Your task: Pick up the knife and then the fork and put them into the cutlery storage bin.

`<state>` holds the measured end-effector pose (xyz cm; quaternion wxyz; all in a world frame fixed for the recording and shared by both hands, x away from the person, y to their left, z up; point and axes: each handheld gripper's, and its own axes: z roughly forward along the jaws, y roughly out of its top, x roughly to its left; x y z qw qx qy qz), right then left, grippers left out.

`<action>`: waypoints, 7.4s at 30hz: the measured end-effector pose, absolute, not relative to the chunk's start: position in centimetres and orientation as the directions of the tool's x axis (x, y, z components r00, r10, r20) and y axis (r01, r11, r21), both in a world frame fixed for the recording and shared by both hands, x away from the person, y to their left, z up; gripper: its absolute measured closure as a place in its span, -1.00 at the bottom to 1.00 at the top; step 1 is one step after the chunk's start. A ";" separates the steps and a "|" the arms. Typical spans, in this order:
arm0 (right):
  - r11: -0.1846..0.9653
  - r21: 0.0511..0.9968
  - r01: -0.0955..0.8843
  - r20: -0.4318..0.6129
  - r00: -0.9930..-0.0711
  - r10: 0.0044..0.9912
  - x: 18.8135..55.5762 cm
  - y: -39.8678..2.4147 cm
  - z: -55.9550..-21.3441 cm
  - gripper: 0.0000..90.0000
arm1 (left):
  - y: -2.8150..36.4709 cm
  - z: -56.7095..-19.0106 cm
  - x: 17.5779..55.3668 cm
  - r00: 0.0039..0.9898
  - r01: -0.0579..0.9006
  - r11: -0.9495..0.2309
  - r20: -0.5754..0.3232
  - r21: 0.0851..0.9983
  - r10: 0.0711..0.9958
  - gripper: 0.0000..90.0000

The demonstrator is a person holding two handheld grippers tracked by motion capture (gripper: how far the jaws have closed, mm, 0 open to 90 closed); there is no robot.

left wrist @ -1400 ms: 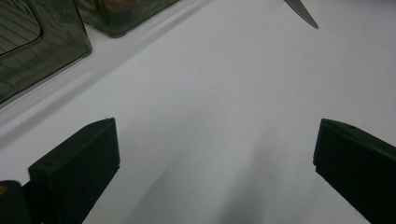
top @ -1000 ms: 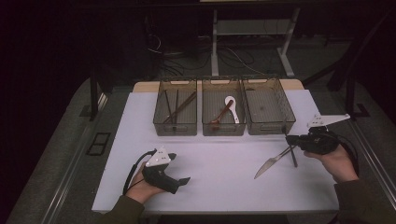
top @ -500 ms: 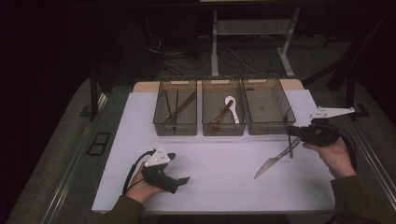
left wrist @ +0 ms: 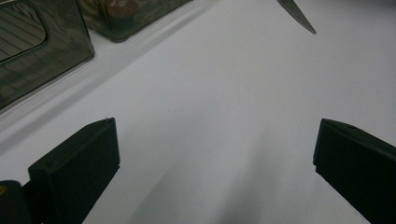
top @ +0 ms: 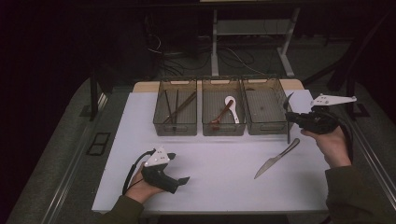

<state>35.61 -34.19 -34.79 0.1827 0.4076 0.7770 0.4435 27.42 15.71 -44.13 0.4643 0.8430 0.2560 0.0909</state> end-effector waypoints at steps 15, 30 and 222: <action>0.243 0.876 0.417 0.036 -0.557 0.829 39.4 -33.9 -31.5 0.89 | 15.8 -44.0 27.4 0.852 0.345 -0.436 -0.083 0.831 0.517 -1.00; 0.249 0.819 0.517 0.056 -0.504 0.862 44.2 -34.0 -33.8 0.89 | 15.9 -44.0 27.3 0.853 0.343 -0.434 -0.083 0.833 0.516 -1.00; 0.817 0.331 0.472 -0.032 -0.860 0.510 31.5 -32.7 -40.7 0.45 | 15.3 -44.4 27.2 0.868 0.352 -0.463 -0.100 0.814 0.486 -1.00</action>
